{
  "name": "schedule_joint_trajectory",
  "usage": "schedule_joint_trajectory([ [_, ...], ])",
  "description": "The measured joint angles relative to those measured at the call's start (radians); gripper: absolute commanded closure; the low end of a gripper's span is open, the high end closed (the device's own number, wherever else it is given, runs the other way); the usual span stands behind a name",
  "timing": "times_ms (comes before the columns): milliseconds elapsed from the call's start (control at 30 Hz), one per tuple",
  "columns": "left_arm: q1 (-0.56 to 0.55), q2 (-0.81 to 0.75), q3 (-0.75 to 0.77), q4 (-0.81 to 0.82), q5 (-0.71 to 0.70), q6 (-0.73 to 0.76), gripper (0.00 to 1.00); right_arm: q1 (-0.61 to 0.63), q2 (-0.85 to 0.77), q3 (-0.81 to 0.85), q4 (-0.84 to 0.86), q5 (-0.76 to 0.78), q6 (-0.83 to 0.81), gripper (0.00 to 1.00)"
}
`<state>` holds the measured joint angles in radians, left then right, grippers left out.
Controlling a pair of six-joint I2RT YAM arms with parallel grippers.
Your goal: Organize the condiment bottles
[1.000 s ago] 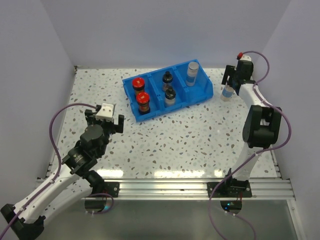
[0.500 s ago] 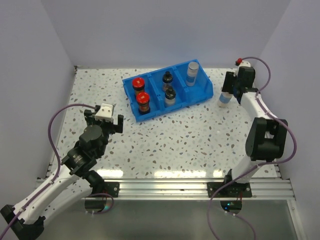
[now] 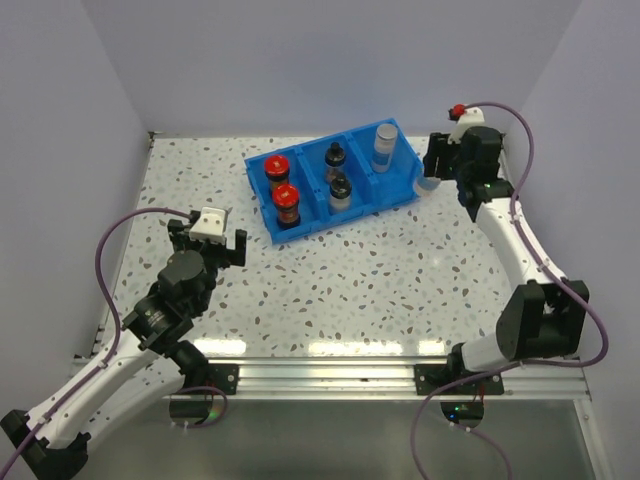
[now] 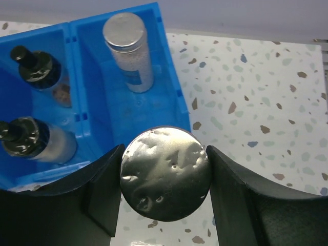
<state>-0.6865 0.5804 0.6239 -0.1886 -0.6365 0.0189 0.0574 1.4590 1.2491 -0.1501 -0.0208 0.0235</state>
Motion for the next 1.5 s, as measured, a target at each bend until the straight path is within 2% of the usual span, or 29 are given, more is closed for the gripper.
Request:
schedule_joint_trajectory([
  [300,0.0,0.005,0.0,0.0,-0.001,0.0,0.0,0.132,0.19,0.195,-0.02,-0.041,-0.043,1.0],
  [533,0.0,0.015,0.0,0.0,-0.002,0.0,0.0,0.138,0.381,0.301,-0.019,-0.05,-0.07,1.0],
  [767,0.0,0.017,0.0,0.0,-0.005,0.0,0.0,0.138,0.497,0.344,-0.024,-0.05,-0.092,1.0],
  [867,0.0,0.017,0.0,0.0,-0.006,0.0,0.0,0.138,0.527,0.372,-0.029,-0.049,-0.097,0.95],
  [900,0.0,0.017,0.0,0.0,-0.007,0.0,0.0,0.138,0.535,0.383,-0.029,-0.048,-0.098,0.85],
  [967,0.0,0.017,0.0,0.0,-0.008,0.0,0.0,0.138,0.549,0.397,-0.029,-0.043,-0.103,0.57],
  [1000,0.0,0.017,0.0,0.0,-0.009,0.0,0.0,0.138,0.551,0.399,-0.029,-0.042,-0.105,0.38],
  [1133,0.0,0.017,0.0,0.0,-0.013,0.0,0.0,0.138,0.551,0.4,-0.034,-0.035,-0.117,0.1],
  [1233,0.0,0.016,0.0,0.0,-0.016,0.0,0.0,0.138,0.549,0.4,-0.033,-0.023,-0.13,0.01],
  [1367,0.0,0.011,0.0,0.0,-0.022,0.0,0.0,0.138,0.518,0.389,-0.041,-0.023,-0.142,0.01],
  [1500,0.0,0.003,0.0,0.0,-0.023,0.0,0.0,0.138,0.401,0.343,-0.082,-0.055,-0.179,0.01],
])
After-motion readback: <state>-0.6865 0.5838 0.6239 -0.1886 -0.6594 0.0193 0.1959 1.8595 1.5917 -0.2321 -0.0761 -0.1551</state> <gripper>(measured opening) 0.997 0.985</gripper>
